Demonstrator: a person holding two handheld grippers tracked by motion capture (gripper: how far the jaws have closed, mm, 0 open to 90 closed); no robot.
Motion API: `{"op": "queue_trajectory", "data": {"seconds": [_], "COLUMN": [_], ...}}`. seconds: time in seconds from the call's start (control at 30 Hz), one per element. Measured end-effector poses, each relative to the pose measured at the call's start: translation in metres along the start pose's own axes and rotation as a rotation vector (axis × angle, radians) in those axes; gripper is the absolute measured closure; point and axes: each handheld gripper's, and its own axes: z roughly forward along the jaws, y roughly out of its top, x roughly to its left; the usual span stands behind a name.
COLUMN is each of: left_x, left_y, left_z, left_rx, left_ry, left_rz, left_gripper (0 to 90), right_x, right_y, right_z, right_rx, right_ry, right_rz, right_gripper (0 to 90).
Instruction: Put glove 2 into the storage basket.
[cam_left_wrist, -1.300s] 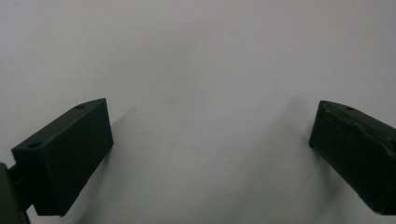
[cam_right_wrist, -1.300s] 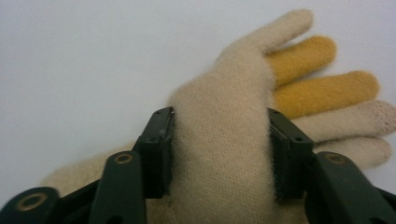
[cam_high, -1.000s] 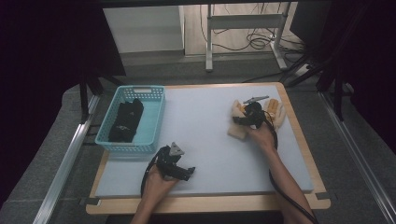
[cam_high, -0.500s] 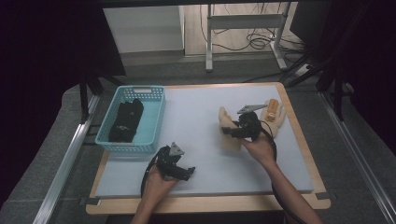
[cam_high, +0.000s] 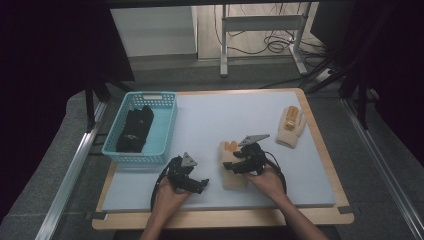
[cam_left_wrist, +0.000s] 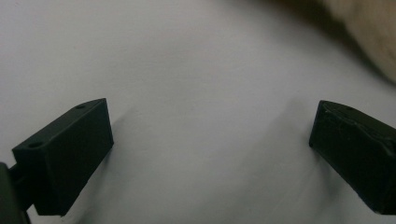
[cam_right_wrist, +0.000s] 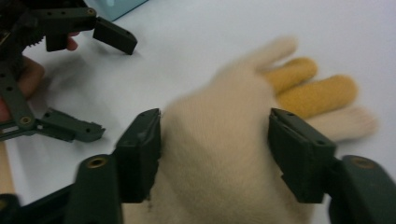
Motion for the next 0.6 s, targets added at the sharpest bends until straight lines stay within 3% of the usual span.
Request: {"op": "queue_trajectory", "data": {"seconds": [0.1,0.2,0.6], "left_x": [0.000,0.000,0.000], "left_y": [0.000,0.000,0.000], "left_z": [0.000,0.000,0.000], "left_rx": [-0.001,0.000,0.001], "left_ry": [0.001,0.000,-0.002], "left_rz": [-0.001,-0.002,-0.002], "left_gripper": [0.0,0.0,0.0], "right_x": [0.000,-0.006,-0.050], "right_y": [0.004,0.008,-0.015], "right_z": [-0.009,-0.019,-0.036], "right_rx": [-0.018,-0.032,-0.024], "right_ry": [-0.008,-0.046,-0.126], "right_rz": [-0.008,-0.017,0.025], "right_gripper": [29.7,30.2,50.3]}}
